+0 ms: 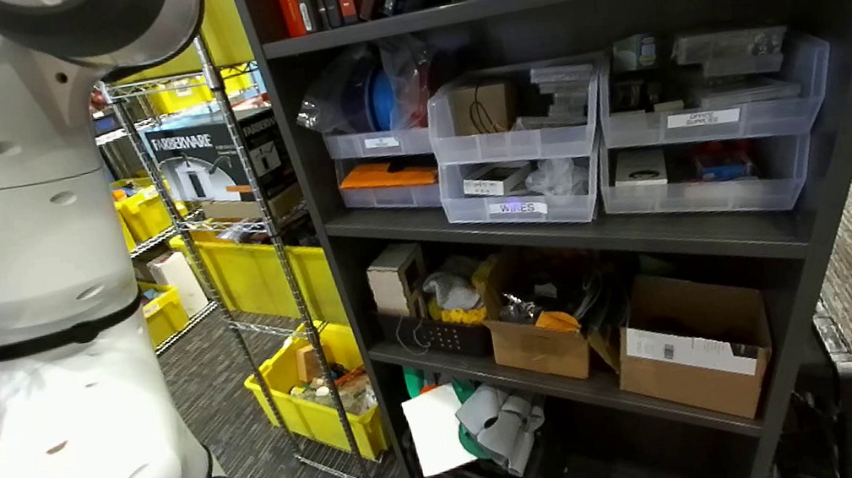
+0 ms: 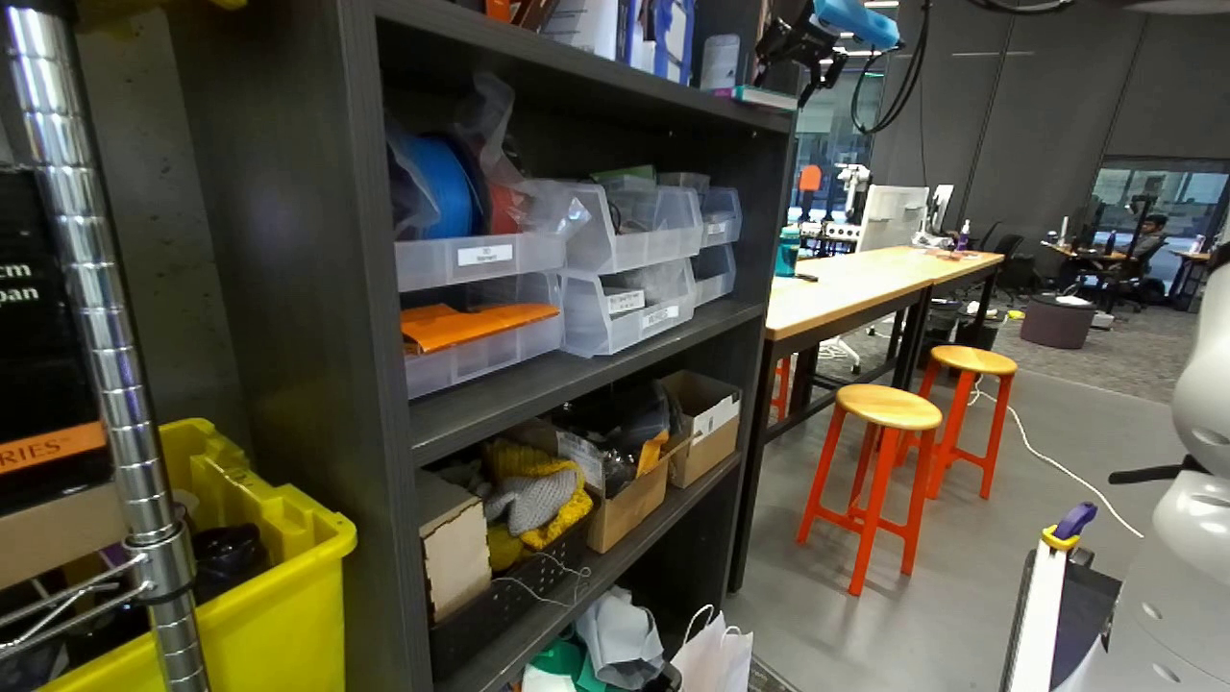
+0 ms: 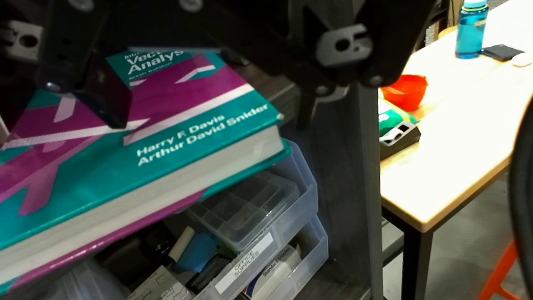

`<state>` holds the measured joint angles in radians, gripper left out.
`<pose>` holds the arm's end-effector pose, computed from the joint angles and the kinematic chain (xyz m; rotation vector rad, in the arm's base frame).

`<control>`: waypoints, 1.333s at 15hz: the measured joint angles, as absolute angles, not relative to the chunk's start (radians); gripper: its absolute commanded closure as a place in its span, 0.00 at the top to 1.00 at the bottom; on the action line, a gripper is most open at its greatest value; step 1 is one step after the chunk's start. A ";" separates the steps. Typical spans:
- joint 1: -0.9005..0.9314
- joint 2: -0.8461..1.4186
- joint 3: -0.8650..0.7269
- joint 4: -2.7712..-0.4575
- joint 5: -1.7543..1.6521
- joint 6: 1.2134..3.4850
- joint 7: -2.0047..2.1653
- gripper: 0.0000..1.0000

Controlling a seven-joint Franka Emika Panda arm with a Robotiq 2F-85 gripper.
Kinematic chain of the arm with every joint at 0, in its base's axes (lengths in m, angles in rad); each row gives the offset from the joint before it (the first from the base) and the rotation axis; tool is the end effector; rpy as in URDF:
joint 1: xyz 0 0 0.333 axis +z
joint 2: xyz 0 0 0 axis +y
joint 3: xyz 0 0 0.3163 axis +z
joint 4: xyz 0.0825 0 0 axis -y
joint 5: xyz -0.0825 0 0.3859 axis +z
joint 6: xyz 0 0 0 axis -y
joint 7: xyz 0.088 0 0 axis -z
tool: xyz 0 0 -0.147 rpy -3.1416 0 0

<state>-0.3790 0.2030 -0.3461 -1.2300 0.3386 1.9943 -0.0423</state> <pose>0.5370 -0.3935 0.6935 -2.7663 1.0169 -0.9584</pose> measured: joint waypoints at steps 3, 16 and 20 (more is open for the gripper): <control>-0.375 0.203 -0.344 -1.228 0.339 1.995 -0.033 1.00; -0.376 0.202 -0.343 -1.227 0.339 1.996 -0.011 0.65; -0.378 0.201 -0.345 -1.227 0.339 1.997 -0.010 0.62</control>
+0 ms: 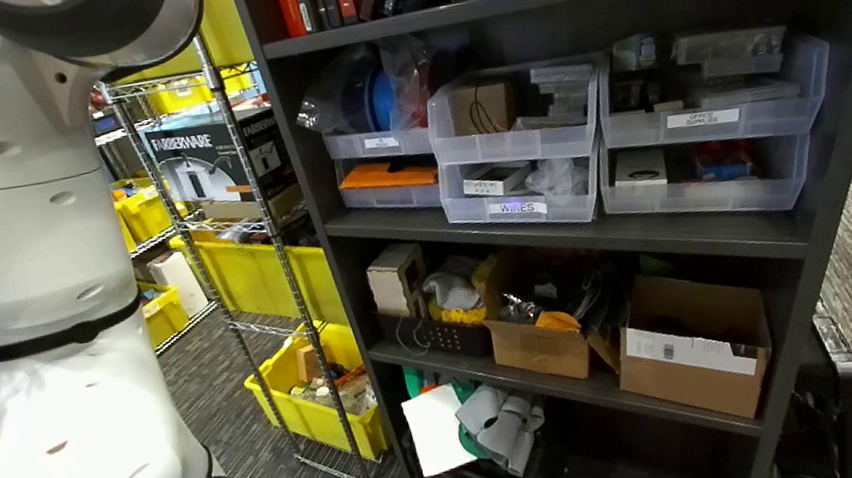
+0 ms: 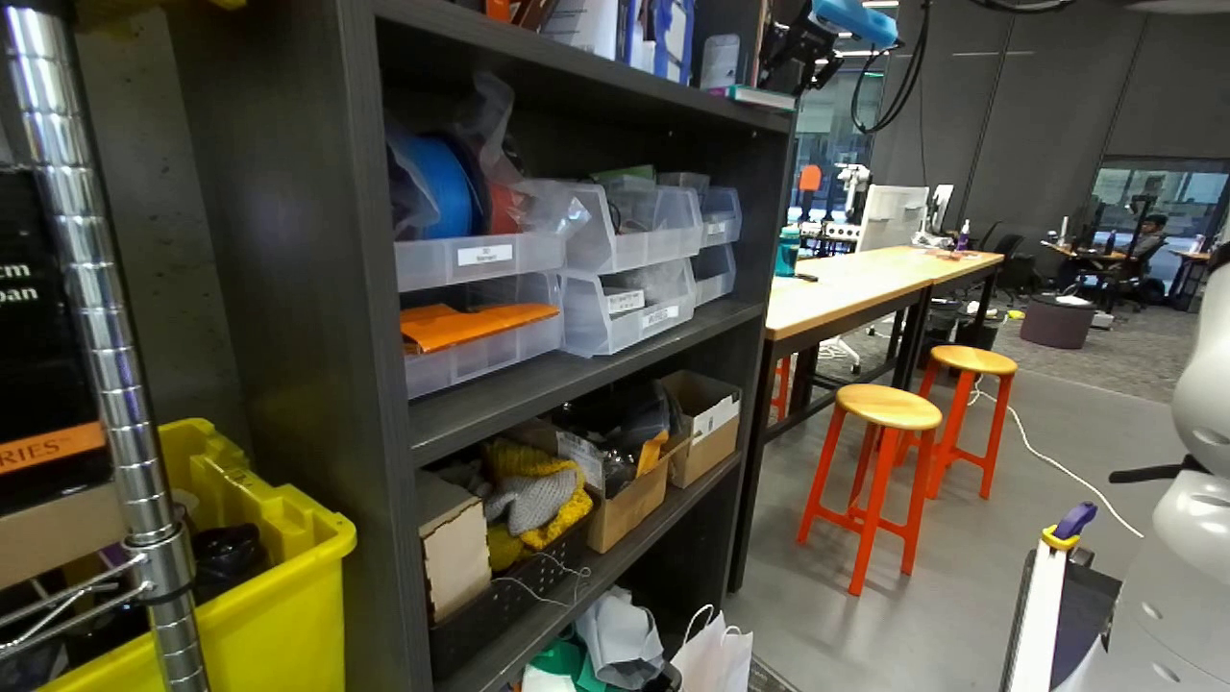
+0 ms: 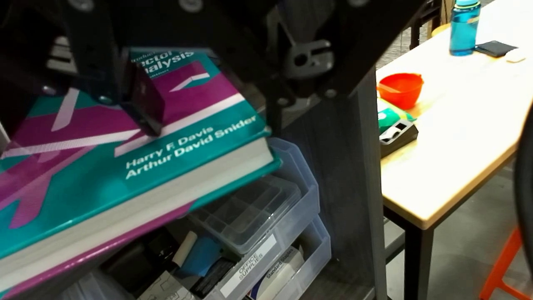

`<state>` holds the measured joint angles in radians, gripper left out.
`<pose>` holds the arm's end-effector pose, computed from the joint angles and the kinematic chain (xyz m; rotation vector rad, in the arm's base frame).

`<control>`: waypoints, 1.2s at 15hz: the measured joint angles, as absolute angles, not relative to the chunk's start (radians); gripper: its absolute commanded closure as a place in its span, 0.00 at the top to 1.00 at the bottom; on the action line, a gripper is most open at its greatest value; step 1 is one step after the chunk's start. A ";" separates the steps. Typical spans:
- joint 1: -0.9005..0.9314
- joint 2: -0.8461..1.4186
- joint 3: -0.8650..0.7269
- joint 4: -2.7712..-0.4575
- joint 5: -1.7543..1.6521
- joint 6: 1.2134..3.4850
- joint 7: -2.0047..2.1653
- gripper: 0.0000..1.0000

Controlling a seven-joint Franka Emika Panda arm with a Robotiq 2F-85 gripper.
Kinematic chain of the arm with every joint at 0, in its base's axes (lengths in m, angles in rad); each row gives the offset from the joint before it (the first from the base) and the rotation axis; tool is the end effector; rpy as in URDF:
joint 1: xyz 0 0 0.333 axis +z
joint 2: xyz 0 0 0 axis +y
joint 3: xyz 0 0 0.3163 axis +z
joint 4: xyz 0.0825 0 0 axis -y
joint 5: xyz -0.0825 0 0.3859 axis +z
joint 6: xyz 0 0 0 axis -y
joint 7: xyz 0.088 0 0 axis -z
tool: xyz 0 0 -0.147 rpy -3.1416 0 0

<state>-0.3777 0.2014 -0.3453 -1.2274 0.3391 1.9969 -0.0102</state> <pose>0.5373 -0.3922 0.6963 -2.7398 1.0540 -0.9640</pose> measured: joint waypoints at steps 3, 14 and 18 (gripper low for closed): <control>-0.378 0.201 -0.346 -1.227 0.339 1.998 -0.010 0.60; -0.382 0.200 -0.350 -1.219 0.339 2.000 -0.010 0.28; -0.382 0.199 -0.357 -1.217 0.338 2.003 -0.010 0.00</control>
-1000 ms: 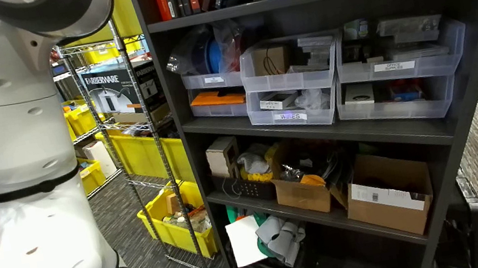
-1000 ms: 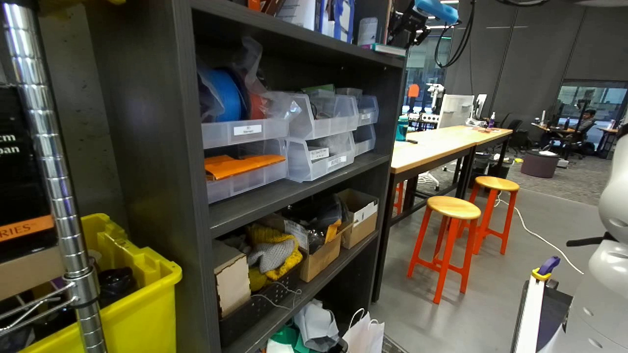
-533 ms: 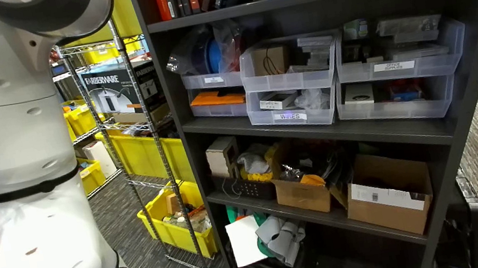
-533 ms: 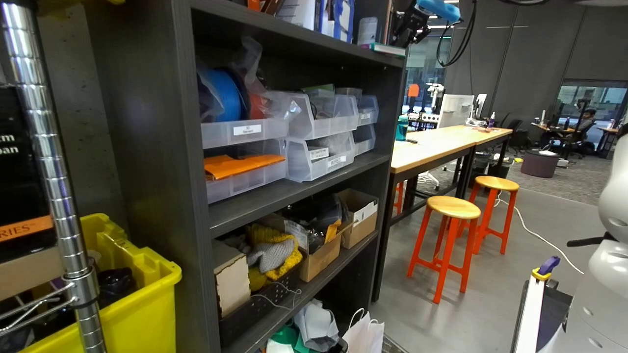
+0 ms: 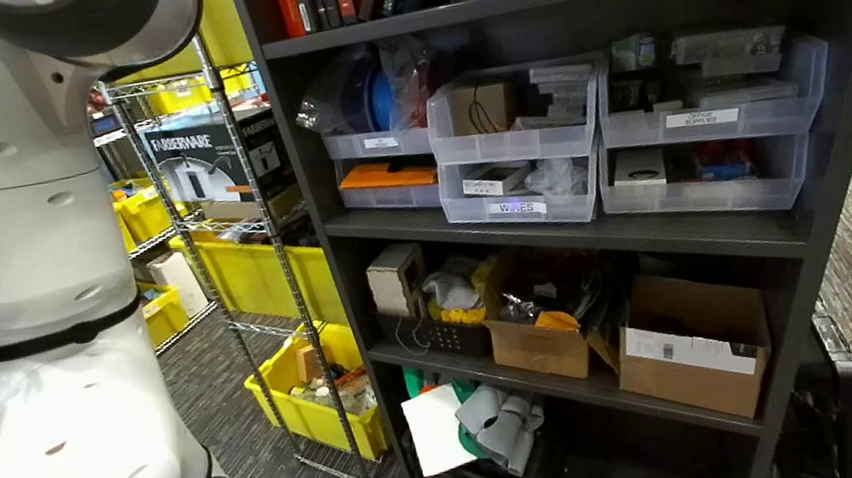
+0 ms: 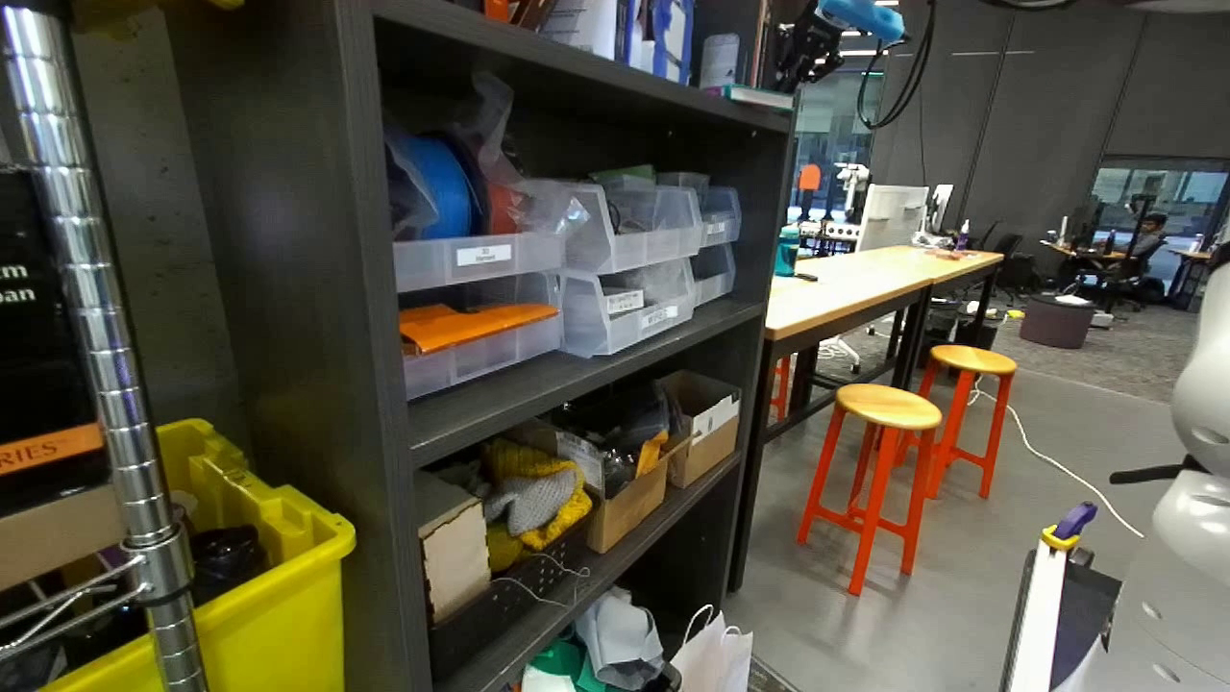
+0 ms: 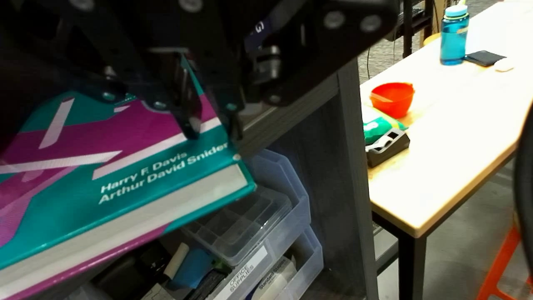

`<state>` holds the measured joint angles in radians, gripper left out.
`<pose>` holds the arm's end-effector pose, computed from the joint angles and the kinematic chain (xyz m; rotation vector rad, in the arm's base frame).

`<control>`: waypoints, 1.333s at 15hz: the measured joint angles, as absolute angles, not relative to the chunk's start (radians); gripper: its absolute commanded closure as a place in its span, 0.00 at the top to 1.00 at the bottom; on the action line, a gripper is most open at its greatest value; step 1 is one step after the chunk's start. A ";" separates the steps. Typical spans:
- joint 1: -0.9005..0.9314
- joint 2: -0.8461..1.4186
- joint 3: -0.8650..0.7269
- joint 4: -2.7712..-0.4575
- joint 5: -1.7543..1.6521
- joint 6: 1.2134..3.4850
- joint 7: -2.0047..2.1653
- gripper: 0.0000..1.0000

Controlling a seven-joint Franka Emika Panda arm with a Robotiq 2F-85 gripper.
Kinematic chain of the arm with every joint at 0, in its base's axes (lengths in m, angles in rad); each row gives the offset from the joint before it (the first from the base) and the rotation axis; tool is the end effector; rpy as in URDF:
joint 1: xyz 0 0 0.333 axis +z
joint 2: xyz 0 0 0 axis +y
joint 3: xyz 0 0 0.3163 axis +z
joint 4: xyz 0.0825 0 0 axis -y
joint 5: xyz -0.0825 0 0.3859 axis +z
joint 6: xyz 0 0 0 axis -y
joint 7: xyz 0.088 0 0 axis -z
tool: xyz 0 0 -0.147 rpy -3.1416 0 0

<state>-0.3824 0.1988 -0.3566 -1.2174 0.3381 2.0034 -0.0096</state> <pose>0.5303 -0.3993 0.7045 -2.7357 1.0749 -0.9945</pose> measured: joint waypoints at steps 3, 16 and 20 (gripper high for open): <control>-0.383 0.199 -0.364 -1.217 0.338 2.008 -0.010 0.00; -0.372 0.190 -0.346 -1.216 0.350 2.008 -0.008 0.92; -0.377 0.180 -0.349 -1.214 0.349 2.005 -0.009 1.00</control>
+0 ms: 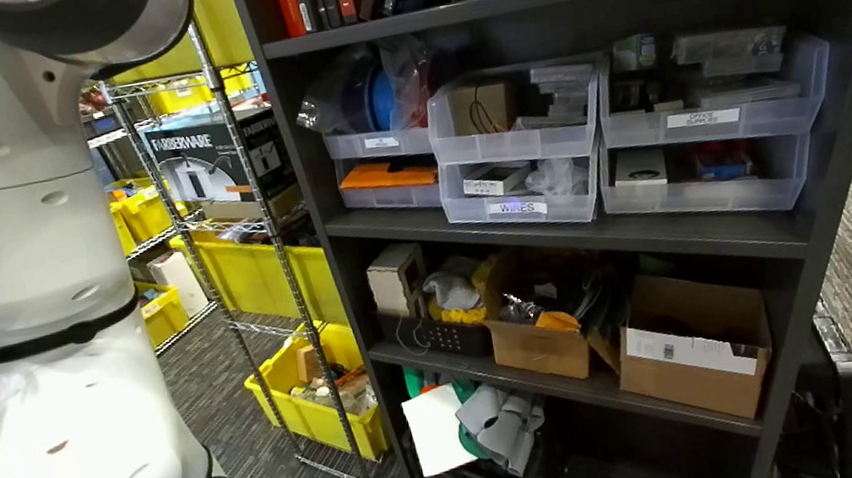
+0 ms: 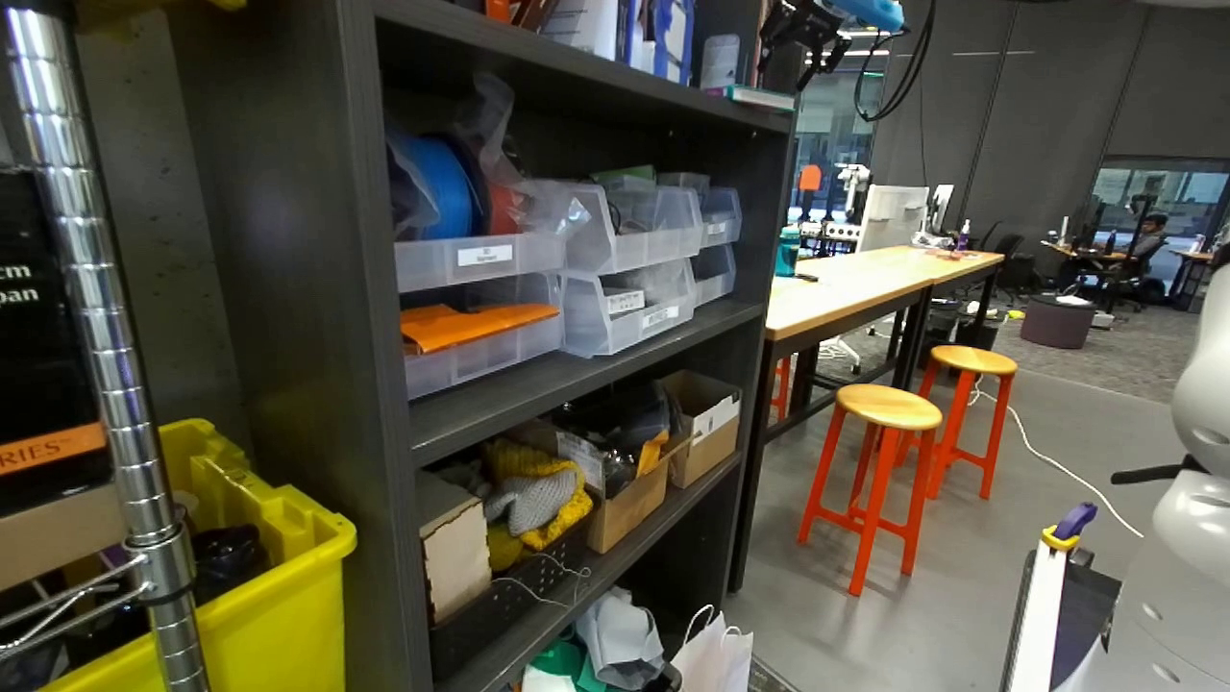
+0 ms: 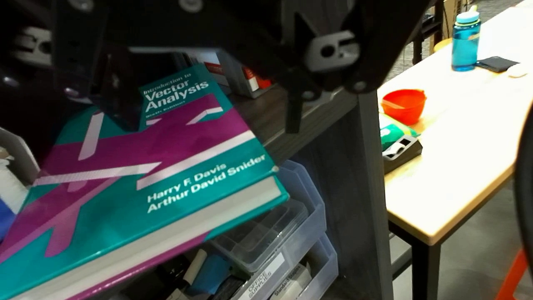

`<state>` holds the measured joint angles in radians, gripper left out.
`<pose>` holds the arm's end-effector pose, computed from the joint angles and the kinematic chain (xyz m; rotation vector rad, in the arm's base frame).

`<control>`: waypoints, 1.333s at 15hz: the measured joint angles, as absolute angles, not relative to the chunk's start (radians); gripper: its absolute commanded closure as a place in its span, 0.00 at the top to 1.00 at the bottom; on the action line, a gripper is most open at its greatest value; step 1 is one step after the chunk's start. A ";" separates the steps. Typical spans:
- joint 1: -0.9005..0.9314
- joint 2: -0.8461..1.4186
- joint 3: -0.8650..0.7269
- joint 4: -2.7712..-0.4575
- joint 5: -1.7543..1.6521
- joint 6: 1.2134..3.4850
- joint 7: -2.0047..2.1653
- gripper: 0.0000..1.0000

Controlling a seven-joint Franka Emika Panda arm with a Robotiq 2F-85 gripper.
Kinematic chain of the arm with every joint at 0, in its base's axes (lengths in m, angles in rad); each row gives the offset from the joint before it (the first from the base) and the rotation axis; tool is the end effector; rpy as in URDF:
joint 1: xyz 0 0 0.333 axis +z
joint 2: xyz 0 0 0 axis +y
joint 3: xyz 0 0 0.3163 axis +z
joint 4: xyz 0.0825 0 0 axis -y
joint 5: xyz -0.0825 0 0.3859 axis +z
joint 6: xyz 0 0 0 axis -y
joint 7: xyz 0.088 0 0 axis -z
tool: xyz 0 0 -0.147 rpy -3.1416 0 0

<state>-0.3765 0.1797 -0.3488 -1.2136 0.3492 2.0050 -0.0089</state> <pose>0.5292 -0.3889 0.7189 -2.7162 1.0487 -1.0300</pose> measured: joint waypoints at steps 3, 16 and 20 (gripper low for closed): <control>-0.379 0.166 -0.351 -1.213 0.349 1.996 -0.011 1.00; -0.467 0.123 -0.378 -1.287 0.510 1.938 -0.093 1.00; -0.479 0.097 -0.378 -1.341 0.612 1.938 -0.111 1.00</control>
